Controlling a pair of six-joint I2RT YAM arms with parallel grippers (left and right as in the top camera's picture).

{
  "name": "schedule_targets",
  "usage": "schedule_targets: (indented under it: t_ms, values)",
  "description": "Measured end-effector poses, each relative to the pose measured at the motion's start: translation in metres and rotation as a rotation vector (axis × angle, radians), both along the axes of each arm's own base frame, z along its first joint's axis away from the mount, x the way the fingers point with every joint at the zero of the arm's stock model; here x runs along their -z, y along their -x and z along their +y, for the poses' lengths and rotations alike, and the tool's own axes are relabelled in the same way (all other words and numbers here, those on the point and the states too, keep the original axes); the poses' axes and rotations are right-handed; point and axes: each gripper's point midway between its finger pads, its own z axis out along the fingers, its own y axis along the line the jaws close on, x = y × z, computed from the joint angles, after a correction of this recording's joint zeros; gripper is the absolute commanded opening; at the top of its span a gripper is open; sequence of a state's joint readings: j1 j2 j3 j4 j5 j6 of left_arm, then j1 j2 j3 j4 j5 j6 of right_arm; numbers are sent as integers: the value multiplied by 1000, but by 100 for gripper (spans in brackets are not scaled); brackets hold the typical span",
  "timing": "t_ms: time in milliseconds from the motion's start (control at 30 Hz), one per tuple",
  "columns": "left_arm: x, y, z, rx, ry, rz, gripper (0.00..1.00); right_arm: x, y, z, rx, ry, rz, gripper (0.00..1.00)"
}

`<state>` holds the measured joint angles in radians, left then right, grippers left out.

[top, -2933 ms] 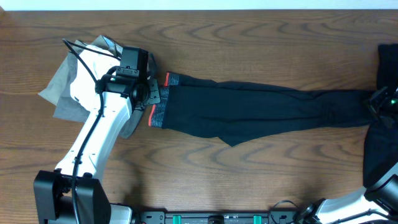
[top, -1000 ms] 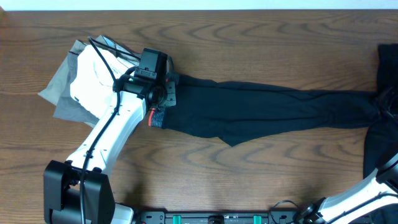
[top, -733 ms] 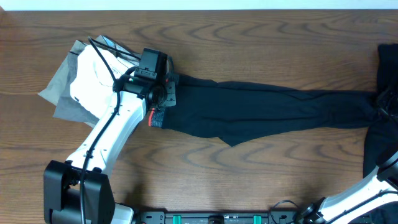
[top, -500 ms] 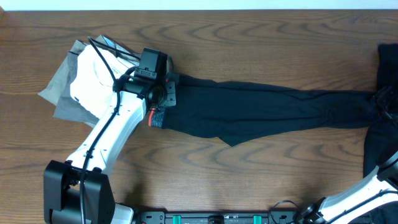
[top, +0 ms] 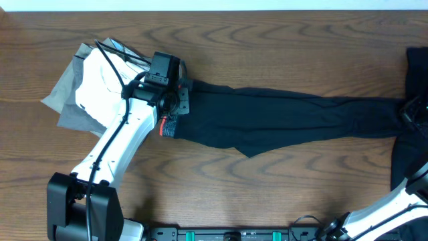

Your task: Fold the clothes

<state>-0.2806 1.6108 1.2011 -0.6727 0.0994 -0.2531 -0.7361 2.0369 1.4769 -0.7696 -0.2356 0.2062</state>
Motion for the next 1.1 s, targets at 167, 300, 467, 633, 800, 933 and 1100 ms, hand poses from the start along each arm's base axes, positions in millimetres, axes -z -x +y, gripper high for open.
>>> schedule_targets:
  t_ms: [167,300,467,633,800,933,1100]
  values:
    - [0,0,0,0,0,0,26,-24,-15,-12,-31,86,-87,39]
    - [0,0,0,0,0,0,26,-25,-28,-12,-157,120,-149,60]
    - [0,0,0,0,0,0,26,5,-31,-3,-301,90,-149,71]
    - [0,0,0,0,0,1,26,26,-31,-5,-356,86,-133,80]
    - [0,0,0,0,0,0,26,29,-29,-9,-375,114,-111,58]
    - [0,-1,0,0,1,-3,26,32,-25,-7,-379,104,-96,24]
    - [0,-1,0,0,1,-3,26,33,-28,7,-384,28,-139,1]
